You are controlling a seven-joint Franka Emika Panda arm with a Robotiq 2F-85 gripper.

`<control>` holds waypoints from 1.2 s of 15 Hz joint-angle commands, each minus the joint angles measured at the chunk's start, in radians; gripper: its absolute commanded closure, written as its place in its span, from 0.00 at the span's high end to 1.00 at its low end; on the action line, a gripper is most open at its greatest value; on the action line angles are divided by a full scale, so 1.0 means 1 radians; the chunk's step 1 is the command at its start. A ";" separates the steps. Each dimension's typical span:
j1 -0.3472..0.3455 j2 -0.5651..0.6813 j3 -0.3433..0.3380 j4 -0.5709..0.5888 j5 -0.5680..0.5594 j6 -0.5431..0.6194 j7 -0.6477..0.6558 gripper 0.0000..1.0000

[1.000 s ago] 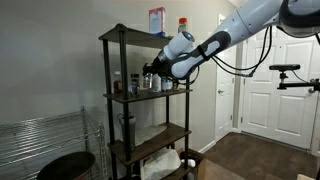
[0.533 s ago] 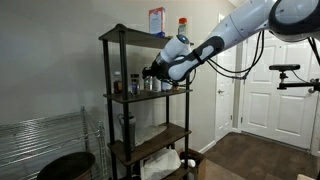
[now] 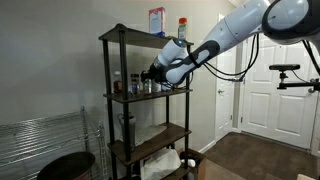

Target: Put the spray bottle on the second shelf

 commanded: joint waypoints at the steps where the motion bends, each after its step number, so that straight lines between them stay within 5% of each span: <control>1: 0.048 0.009 -0.066 0.024 -0.035 -0.027 0.060 0.36; 3: 0.070 0.010 -0.094 0.023 -0.031 -0.037 0.071 0.88; 7: 0.105 0.011 -0.135 0.025 -0.024 -0.039 0.092 0.99; 18: 0.238 -0.162 -0.288 -0.161 -0.103 -0.020 0.150 1.00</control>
